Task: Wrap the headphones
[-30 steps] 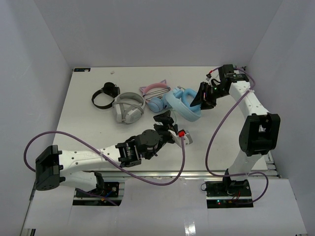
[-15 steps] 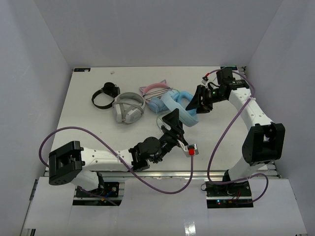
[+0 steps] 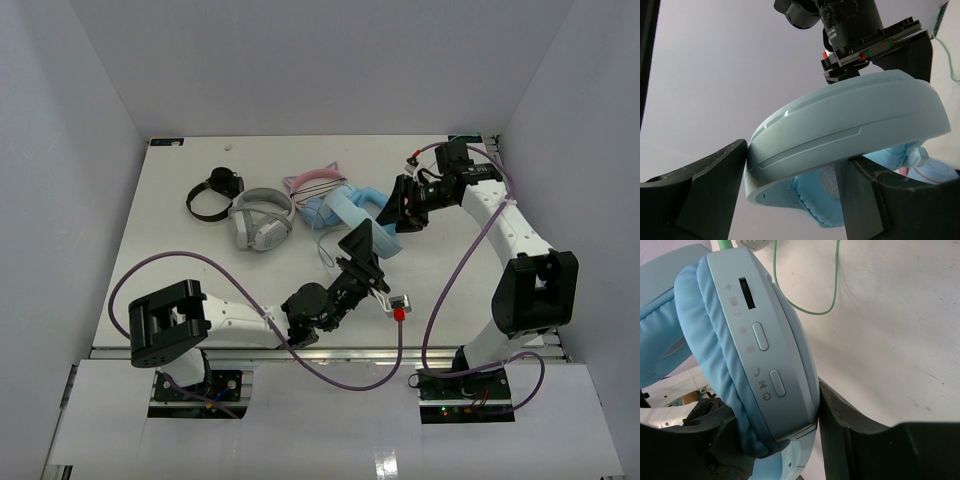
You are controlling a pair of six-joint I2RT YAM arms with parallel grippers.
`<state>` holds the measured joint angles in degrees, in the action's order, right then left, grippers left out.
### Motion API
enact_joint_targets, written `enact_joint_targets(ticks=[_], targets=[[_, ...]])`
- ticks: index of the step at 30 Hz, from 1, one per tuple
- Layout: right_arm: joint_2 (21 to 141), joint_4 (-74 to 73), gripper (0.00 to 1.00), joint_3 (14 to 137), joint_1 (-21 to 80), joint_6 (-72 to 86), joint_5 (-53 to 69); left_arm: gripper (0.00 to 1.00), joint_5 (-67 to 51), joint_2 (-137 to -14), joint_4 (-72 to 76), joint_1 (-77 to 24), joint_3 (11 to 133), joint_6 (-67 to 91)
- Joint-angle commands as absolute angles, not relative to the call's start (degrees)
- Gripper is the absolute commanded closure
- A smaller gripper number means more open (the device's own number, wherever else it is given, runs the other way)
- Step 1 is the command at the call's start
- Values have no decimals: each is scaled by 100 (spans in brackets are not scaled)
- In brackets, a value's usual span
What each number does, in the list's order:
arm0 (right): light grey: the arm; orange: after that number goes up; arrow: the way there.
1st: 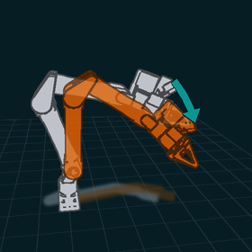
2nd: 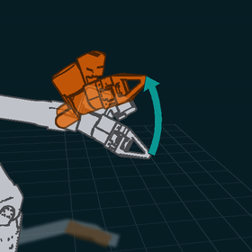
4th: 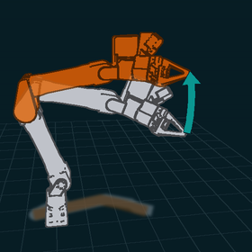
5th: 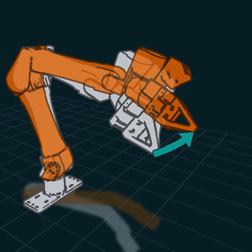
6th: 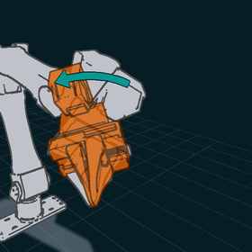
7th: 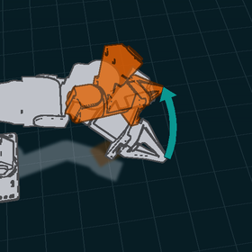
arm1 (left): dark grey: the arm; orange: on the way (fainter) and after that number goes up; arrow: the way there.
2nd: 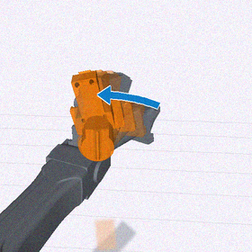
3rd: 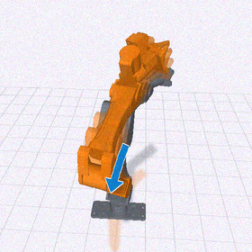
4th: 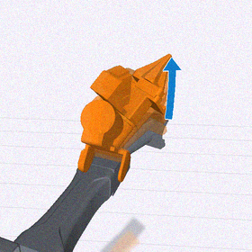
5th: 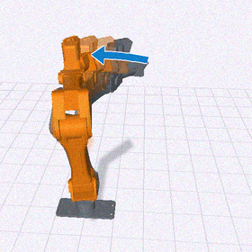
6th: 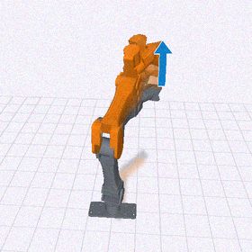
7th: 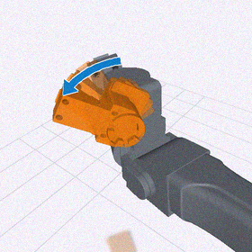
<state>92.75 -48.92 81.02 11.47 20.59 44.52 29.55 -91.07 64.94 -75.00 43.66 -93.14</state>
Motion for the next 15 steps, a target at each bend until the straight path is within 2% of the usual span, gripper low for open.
enact_joint_targets(ticks=[1,6,8,11,12,15], targets=[[8836,-4711,92,8143,1383,2155,5011,25,2794,-9225,7236,-7463,4563,-9730],[8840,-4711,92,8088,1406,2118,4985,56,2790,-9216,7254,-7471,4583,-9745],[8855,-4700,91,8081,1409,2112,4998,74,2763,-9210,7394,-7480,4510,-9798],[8863,-4666,90,8059,1415,2123,5054,91,2739,-9175,7594,-7520,4367,-9799],[8859,-4640,90,8050,1415,2128,5072,96,2751,-9167,7625,-7532,4340,-9783],[8867,-4606,90,8049,1410,2145,5118,100,2785,-9141,7819,-7541,4259,-9754]])
